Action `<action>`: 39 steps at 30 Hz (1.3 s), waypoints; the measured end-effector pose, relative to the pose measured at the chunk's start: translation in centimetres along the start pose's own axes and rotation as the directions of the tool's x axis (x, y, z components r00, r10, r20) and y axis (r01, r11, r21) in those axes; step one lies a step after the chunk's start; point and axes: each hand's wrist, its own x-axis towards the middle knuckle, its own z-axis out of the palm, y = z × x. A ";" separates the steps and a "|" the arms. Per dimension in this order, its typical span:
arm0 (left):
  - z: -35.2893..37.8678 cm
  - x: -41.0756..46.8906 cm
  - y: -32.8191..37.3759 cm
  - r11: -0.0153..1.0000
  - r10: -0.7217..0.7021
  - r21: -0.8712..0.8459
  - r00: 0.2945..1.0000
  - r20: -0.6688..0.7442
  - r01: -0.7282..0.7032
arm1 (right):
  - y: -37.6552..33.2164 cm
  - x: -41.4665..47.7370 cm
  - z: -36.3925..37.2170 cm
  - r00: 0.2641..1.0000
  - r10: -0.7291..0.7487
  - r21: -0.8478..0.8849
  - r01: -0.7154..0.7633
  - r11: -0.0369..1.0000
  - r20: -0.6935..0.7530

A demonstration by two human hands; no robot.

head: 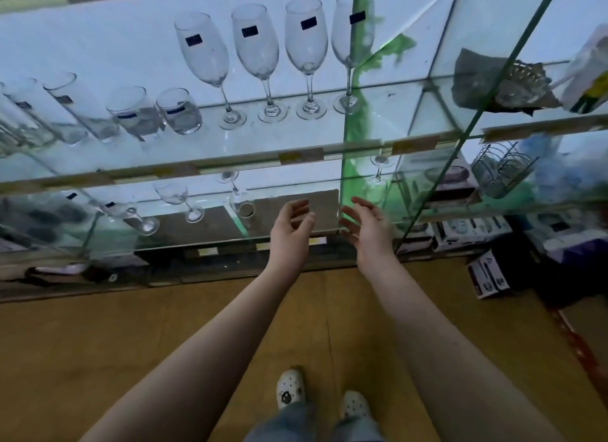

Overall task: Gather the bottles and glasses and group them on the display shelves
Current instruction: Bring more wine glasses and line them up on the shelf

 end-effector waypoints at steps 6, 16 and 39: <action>-1.8 2.7 -2.2 1.000 0.020 0.001 0.999 0.048 -0.020 | 1.6 1.5 2.1 0.990 -0.102 -0.138 0.088 0.987 -0.102; 1.7 9.1 -6.5 1.000 -0.013 0.014 0.992 0.122 0.011 | 5.1 10.4 0.5 0.932 -0.226 -0.233 0.161 0.959 -0.284; 13.7 21.0 -18.5 1.000 -0.005 0.030 0.995 0.095 0.002 | 10.3 33.7 -6.1 0.883 -0.423 -0.479 0.287 0.830 -0.204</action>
